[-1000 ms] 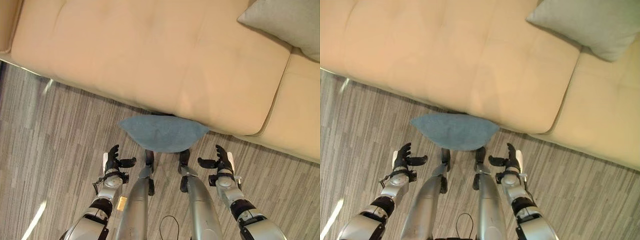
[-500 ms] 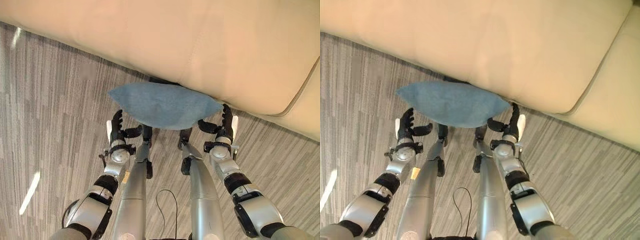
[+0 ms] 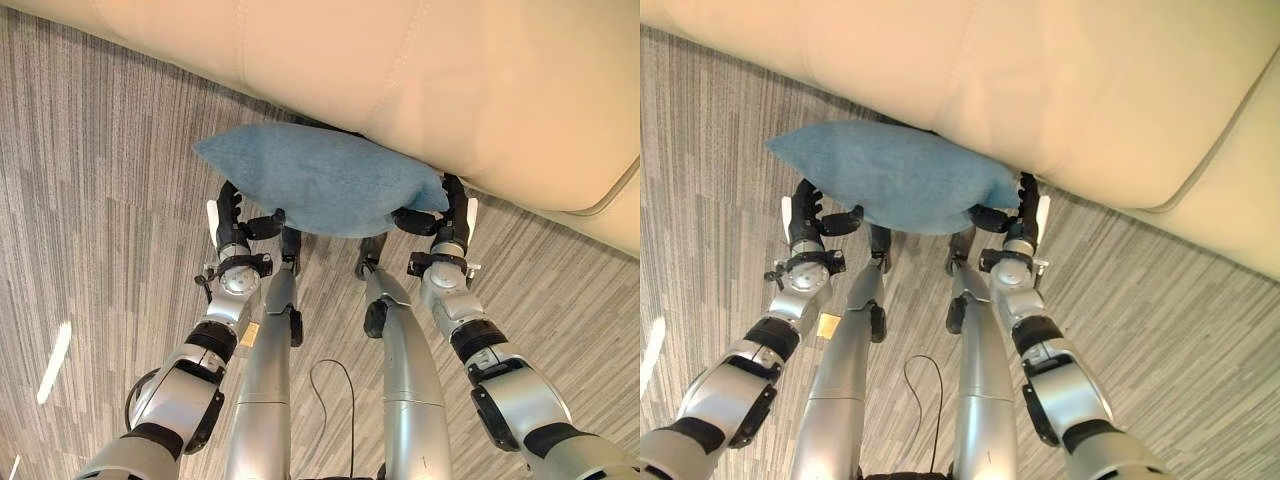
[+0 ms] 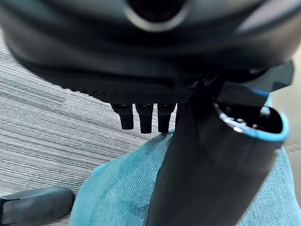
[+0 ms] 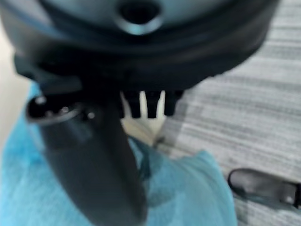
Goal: Pick up all the scattered cushions and arrange them neatly on the sofa.
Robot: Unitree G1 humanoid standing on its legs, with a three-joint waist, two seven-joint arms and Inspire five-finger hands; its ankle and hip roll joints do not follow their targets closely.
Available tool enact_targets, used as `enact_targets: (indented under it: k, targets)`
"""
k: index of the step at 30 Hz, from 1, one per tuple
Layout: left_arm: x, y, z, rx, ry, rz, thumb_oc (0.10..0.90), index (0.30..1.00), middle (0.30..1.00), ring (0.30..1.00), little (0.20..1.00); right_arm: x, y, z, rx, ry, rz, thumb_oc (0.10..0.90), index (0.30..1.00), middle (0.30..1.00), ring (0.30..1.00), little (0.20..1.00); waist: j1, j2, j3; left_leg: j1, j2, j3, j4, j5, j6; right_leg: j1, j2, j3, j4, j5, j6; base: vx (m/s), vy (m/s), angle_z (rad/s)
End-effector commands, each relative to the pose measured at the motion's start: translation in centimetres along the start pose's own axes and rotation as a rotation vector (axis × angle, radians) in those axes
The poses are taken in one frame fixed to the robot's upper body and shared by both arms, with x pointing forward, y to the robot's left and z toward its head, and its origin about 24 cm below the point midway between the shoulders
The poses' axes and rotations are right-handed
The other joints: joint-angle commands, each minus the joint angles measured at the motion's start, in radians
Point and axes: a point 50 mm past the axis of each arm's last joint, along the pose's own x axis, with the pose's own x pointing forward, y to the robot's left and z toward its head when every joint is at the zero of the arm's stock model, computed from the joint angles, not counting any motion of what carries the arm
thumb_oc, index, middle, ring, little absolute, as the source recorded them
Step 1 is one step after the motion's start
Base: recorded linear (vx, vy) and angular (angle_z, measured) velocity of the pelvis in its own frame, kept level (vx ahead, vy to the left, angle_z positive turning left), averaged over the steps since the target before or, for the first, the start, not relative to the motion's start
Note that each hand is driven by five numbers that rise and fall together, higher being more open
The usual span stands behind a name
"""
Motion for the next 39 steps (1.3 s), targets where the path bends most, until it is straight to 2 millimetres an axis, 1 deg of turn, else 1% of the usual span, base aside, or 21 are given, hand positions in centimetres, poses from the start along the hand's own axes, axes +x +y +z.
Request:
enact_targets:
  k: [1, 3, 4, 6, 7, 8, 9, 10, 12, 15, 21, 26, 27, 28, 30, 31, 34, 35, 36, 38, 39]
  targets:
    - [-0.4, -2.0, 2.8, -0.074, -0.136, -0.086, 0.8, 0.9, 0.9, 0.9, 0.9, -0.3, 2.7, 3.8, 0.066, -0.176, 0.161, 0.8, 0.9, 0.9, 0.9, 0.9, 0.021, 0.029, -0.022, -0.055, -0.017, -0.045, 0.011, -0.097, 0.004, 0.0, -0.001, 0.014, -0.039, -0.072, 0.078, 0.01, -0.029, 0.03]
    - [-0.6, -2.9, 4.0, -0.099, -0.172, -0.113, 0.8, 0.9, 0.9, 0.9, 0.9, -0.5, 3.9, 5.3, 0.089, -0.223, 0.204, 0.8, 0.9, 0.9, 0.9, 0.9, 0.025, 0.029, -0.024, -0.059, -0.019, -0.048, 0.012, -0.097, 0.003, -0.002, -0.001, 0.011, -0.038, -0.073, 0.077, 0.01, -0.025, 0.04]
    - [-0.6, -2.9, 4.0, -0.1, -0.172, -0.112, 0.8, 0.9, 0.9, 0.9, 0.9, -0.5, 3.9, 5.3, 0.089, -0.223, 0.205, 0.8, 0.9, 0.9, 0.9, 0.9, 0.025, 0.03, -0.024, -0.059, -0.019, -0.048, 0.012, -0.097, 0.003, -0.002, -0.001, 0.011, -0.038, -0.074, 0.077, 0.01, -0.016, 0.04]
    - [-0.9, -4.2, 5.7, -0.173, -0.217, -0.14, 0.8, 0.9, 0.9, 0.9, 0.9, -0.8, 5.3, 7.1, 0.121, -0.275, 0.252, 0.8, 0.9, 0.9, 0.9, 0.9, 0.033, 0.03, -0.035, -0.067, -0.022, -0.053, 0.012, -0.097, 0.001, -0.01, 0.001, 0.009, -0.036, -0.077, 0.077, 0.02, -0.028, 0.05]
    - [-0.9, -4.2, 5.8, -0.173, -0.217, -0.14, 0.8, 0.9, 0.9, 0.9, 0.9, -0.8, 5.4, 7.1, 0.121, -0.276, 0.252, 0.675, 0.712, 0.712, 0.712, 0.712, 0.033, 0.03, -0.035, -0.067, -0.022, -0.053, 0.012, -0.097, 0.001, -0.01, 0.001, 0.009, -0.036, -0.077, 0.077, 0.02, -0.041, 0.1]
    - [-1.2, -5.0, 6.9, -0.261, -0.237, -0.156, 0.544, 0.516, 0.516, 0.516, 0.516, -1.3, 6.3, 8.1, 0.164, -0.298, 0.285, 0.417, 0.326, 0.326, 0.326, 0.326, 0.036, 0.029, -0.041, -0.069, -0.024, -0.057, 0.011, -0.097, 0.0, -0.011, 0.001, 0.005, -0.038, -0.077, 0.076, 0.01, -0.036, 0.11]
    - [-1.5, -5.4, 7.5, -0.295, -0.248, -0.167, 0.466, 0.399, 0.399, 0.399, 0.399, -1.5, 6.6, 8.4, 0.187, -0.308, 0.298, 0.4, 0.3, 0.3, 0.3, 0.3, 0.038, 0.029, -0.045, -0.068, -0.024, -0.059, 0.007, -0.096, -0.001, -0.012, 0.001, 0.004, -0.037, -0.078, 0.076, 0.01, -0.036, 0.11]
    - [-1.5, -5.4, 7.5, -0.295, -0.248, -0.167, 0.4, 0.3, 0.3, 0.3, 0.3, -1.5, 6.6, 8.4, 0.187, -0.308, 0.298, 0.4, 0.3, 0.3, 0.3, 0.3, 0.038, 0.029, -0.045, -0.068, -0.024, -0.059, 0.007, -0.096, -0.001, -0.012, 0.001, 0.004, -0.037, -0.078, 0.076, 0.01, -0.03, 0.06]
    - [-2.3, -6.5, 8.7, -0.386, -0.274, -0.202, 0.4, 0.3, 0.3, 0.3, 0.3, -2.1, 7.0, 8.9, 0.26, -0.326, 0.323, 0.4, 0.3, 0.3, 0.3, 0.3, 0.038, 0.024, -0.057, -0.059, -0.026, -0.063, -0.005, -0.093, -0.004, -0.007, 0.003, 0.003, -0.047, -0.077, 0.078, 0.02, -0.043, 0.02]
    - [-2.9, -7.0, 9.1, -0.411, -0.29, -0.224, 0.4, 0.3, 0.3, 0.3, 0.3, -2.4, 6.7, 8.8, 0.304, -0.338, 0.323, 0.4, 0.3, 0.3, 0.3, 0.3, 0.036, 0.021, -0.069, -0.043, -0.027, -0.061, -0.019, -0.091, -0.008, 0.004, 0.005, 0.001, -0.057, -0.076, 0.078, 0.0, -0.01, 0.01]
    - [-3.5, -6.8, 8.9, -0.458, -0.294, -0.227, 0.4, 0.3, 0.3, 0.3, 0.3, -3.0, 5.5, 8.1, 0.36, -0.344, 0.294, 0.4, 0.3, 0.3, 0.3, 0.3, 0.033, 0.016, -0.084, 0.024, -0.027, -0.058, -0.057, -0.086, -0.011, 0.057, 0.009, -0.002, -0.084, -0.07, 0.083, 0.0, -0.006, 0.0]
    - [-4.9, -6.6, 8.0, -0.47, -0.301, -0.272, 0.4, 0.3, 0.3, 0.3, 0.3, -4.2, 4.5, 6.0, 0.372, -0.318, 0.288, 0.4, 0.3, 0.3, 0.3, 0.3, 0.028, 0.013, -0.097, 0.135, -0.032, -0.052, -0.081, -0.089, -0.011, 0.156, 0.014, -0.011, -0.107, -0.063, 0.086, 0.0, 0.0, 0.0]
    - [-5.2, -6.6, 7.4, -0.456, -0.293, -0.285, 0.4, 0.3, 0.3, 0.3, 0.3, -4.6, 4.4, 5.3, 0.366, -0.304, 0.29, 0.4, 0.3, 0.3, 0.3, 0.3, 0.027, 0.012, -0.098, 0.165, -0.031, -0.05, -0.085, -0.091, -0.01, 0.186, 0.013, -0.014, -0.114, -0.062, 0.087, -0.06, -0.007, -0.02]
    - [-6.1, -6.7, 6.5, -0.424, -0.287, -0.319, 0.4, 0.3, 0.3, 0.3, 0.3, -5.6, 4.2, 4.3, 0.361, -0.293, 0.306, 0.4, 0.3, 0.3, 0.3, 0.3, 0.029, 0.009, -0.099, 0.217, -0.029, -0.042, -0.096, -0.065, -0.006, 0.24, 0.011, -0.029, -0.137, -0.029, 0.079, -0.05, -0.025, 0.0]
    - [-7.2, -6.8, 5.1, -0.394, -0.268, -0.36, 0.4, 0.3, 0.3, 0.3, 0.3, -6.8, 4.0, 3.1, 0.343, -0.279, 0.33, 0.4, 0.3, 0.3, 0.3, 0.3, 0.026, 0.004, -0.106, 0.296, -0.027, -0.043, -0.112, -0.071, -0.007, 0.324, 0.011, -0.038, -0.165, -0.026, 0.08, 0.0, -0.035, 0.03]
    - [-7.2, -6.8, 5.1, -0.394, -0.268, -0.36, 0.4, 0.3, 0.3, 0.3, 0.3, -6.8, 4.0, 3.1, 0.343, -0.279, 0.33, 0.4, 0.3, 0.3, 0.3, 0.3, 0.026, 0.004, -0.105, 0.297, -0.027, -0.043, -0.112, -0.07, -0.007, 0.325, 0.011, -0.038, -0.165, -0.026, 0.08, 0.05, -0.041, 0.03]
    - [-9.0, -6.2, 2.7, -0.391, -0.208, -0.394, 0.4, 0.3, 0.3, 0.3, 0.3, -9.1, 3.1, 1.5, 0.321, -0.267, 0.359, 0.4, 0.3, 0.3, 0.3, 0.3, 0.022, -0.003, -0.129, 0.443, -0.022, -0.04, -0.135, -0.086, -0.009, 0.488, 0.011, -0.052, -0.213, -0.03, 0.081, 0.09, -0.067, 0.02]
    - [-9.0, -6.2, 2.7, -0.391, -0.207, -0.394, 0.4, 0.3, 0.3, 0.3, 0.3, -9.1, 3.1, 1.5, 0.321, -0.266, 0.359, 0.4, 0.3, 0.3, 0.3, 0.3, 0.022, -0.003, -0.127, 0.447, -0.022, -0.04, -0.136, -0.086, -0.009, 0.492, 0.011, -0.053, -0.214, -0.029, 0.081, 0.11, -0.068, 0.04]
    - [-9.6, -5.5, 1.5, -0.387, -0.176, -0.395, 0.4, 0.3, 0.3, 0.3, 0.3, -9.9, 2.4, 1.0, 0.302, -0.271, 0.356, 0.4, 0.3, 0.3, 0.3, 0.3, 0.021, -0.008, -0.146, 0.515, -0.019, -0.04, -0.146, -0.095, -0.009, 0.567, 0.015, -0.06, -0.235, -0.036, 0.08, 0.11, -0.071, -0.01]
    - [-9.9, -5.1, 1.1, -0.381, -0.17, -0.394, 0.4, 0.3, 0.3, 0.3, 0.3, -10.2, 2.0, 0.7, 0.285, -0.268, 0.357, 0.4, 0.3, 0.3, 0.3, 0.3, 0.02, -0.008, -0.155, 0.546, -0.017, -0.04, -0.15, -0.098, -0.009, 0.605, 0.017, -0.061, -0.247, -0.039, 0.079, 0.12, -0.065, -0.05]
    - [-10.4, -4.0, 0.2, -0.363, -0.158, -0.383, 0.4, 0.3, 0.3, 0.3, 0.3, -10.8, 1.0, 0.3, 0.265, -0.272, 0.346, 0.4, 0.3, 0.3, 0.3, 0.3, 0.02, -0.009, -0.182, 0.604, -0.015, -0.04, -0.161, -0.106, -0.008, 0.672, 0.026, -0.062, -0.268, -0.047, 0.079, 0.12, -0.052, -0.01]
